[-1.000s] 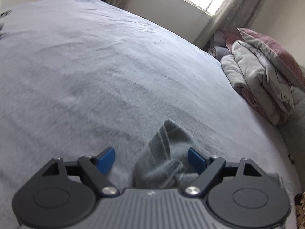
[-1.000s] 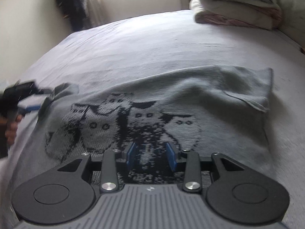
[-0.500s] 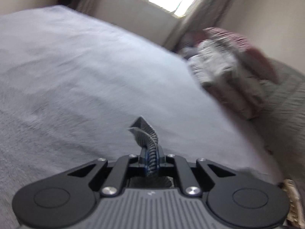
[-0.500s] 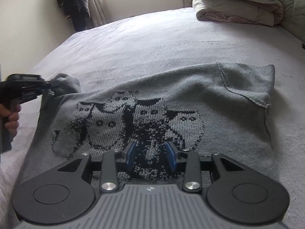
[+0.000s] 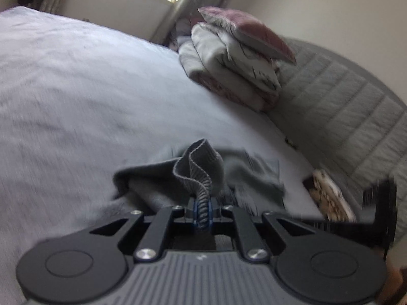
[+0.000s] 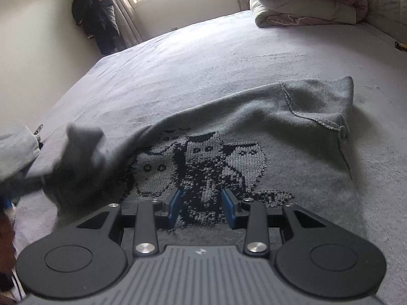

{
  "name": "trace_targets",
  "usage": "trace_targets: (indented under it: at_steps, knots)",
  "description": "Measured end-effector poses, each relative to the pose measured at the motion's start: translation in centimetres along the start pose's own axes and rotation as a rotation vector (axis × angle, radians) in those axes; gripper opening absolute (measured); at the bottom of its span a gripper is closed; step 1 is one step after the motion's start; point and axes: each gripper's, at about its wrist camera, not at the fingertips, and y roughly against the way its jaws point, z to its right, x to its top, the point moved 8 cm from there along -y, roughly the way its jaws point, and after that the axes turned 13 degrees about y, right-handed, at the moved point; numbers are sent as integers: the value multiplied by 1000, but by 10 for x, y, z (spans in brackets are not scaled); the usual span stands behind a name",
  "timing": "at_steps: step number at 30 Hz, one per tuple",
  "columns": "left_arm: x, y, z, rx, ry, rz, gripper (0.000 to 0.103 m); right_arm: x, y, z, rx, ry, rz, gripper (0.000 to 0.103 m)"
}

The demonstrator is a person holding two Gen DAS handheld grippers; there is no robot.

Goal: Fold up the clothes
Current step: 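Carry the sleeve with the left gripper across the sweater body toward the right gripper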

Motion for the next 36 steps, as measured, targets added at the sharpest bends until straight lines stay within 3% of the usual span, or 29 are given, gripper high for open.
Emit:
trace_targets:
  at_steps: [8, 13, 18, 23, 30, 34, 36]
  knots:
    - [-60, -18, -5, 84, -79, -159, 8, 3, 20, -24, 82, 41, 15, 39]
    - [-69, -22, -13, 72, -13, -158, 8, 14, 25, -59, 142, 148, 37, 39]
    - [-68, -17, -18, 35, 23, -166, 10, 25, 3, -90, 166, 228, 28, 39]
    - [-64, -5, -16, -8, 38, -183, 23, 31, -27, -109, 171, 268, -2, 39]
    - [-51, 11, -22, -24, 51, -180, 51, 32, -59, -124, 139, 306, -31, 39]
    - [-49, 15, -25, -9, 49, -188, 55, 26, -73, -129, 98, 347, -60, 38]
    - [-50, 15, -27, -1, 55, -193, 55, 22, -76, -125, 73, 346, -75, 16]
